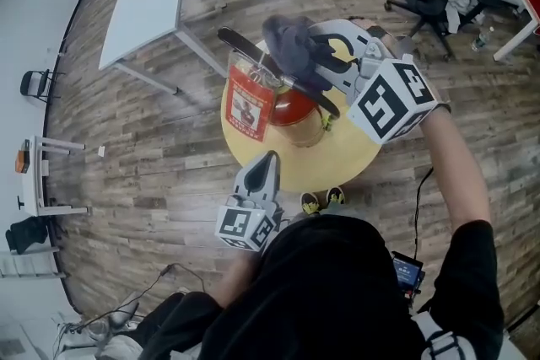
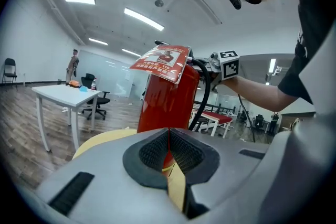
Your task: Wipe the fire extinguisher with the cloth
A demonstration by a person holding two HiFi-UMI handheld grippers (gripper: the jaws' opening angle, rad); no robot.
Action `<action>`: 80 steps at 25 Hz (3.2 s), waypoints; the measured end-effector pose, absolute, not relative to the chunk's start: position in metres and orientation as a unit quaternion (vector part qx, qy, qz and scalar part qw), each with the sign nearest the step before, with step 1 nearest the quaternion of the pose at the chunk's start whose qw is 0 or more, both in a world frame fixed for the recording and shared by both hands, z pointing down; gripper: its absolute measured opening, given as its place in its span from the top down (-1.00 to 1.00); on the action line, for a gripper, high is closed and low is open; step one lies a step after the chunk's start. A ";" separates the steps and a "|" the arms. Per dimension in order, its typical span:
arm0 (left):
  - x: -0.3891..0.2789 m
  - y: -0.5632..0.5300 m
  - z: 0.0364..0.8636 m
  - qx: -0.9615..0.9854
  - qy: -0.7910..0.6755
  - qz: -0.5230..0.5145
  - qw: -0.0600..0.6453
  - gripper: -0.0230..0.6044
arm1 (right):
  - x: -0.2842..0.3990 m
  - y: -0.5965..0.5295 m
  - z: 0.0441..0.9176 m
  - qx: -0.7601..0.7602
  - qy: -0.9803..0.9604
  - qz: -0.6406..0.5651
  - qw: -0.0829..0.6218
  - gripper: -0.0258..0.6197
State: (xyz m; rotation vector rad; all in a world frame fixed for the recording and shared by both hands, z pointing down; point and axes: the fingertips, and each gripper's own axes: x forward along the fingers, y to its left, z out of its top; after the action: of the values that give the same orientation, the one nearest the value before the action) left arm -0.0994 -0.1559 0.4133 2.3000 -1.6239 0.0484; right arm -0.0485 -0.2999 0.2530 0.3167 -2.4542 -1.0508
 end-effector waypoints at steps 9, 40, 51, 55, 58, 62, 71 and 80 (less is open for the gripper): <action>-0.058 -0.164 0.422 0.822 -0.545 0.033 0.161 0.85 | -0.065 -0.310 0.250 0.100 -0.846 -0.484 0.202 0.65; -0.081 -0.133 0.432 0.767 -0.617 0.042 0.174 0.85 | 0.001 -0.276 0.516 0.034 -0.922 -0.218 0.318 0.70; -0.088 -0.124 0.433 0.760 -0.626 0.040 0.170 0.85 | -0.005 -0.287 0.539 0.016 -0.918 -0.203 0.340 0.72; -0.088 -0.121 0.429 0.759 -0.628 0.037 0.167 0.85 | -0.012 -0.295 0.525 0.004 -0.886 -0.301 0.354 0.71; -0.091 -0.120 0.426 0.758 -0.630 0.037 0.165 0.85 | -0.022 -0.305 0.446 0.058 -0.893 -0.356 0.268 0.71; -0.091 -0.120 0.425 0.760 -0.629 0.033 0.163 0.85 | -0.031 -0.313 0.347 0.114 -0.867 -0.441 0.201 0.71; -0.093 -0.113 0.427 0.756 -0.633 0.029 0.165 0.85 | -0.043 -0.315 0.457 0.049 -0.886 -0.362 0.287 0.71; -0.106 -0.111 0.430 0.744 -0.646 0.030 0.171 0.85 | -0.031 -0.312 0.529 -0.046 -0.842 -0.398 0.360 0.71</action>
State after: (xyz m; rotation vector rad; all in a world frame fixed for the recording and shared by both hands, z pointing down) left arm -0.1060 -0.1110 0.4303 2.1125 -1.8335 0.0846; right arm -0.0309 -0.3116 0.5285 -0.1196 -2.1705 -1.0268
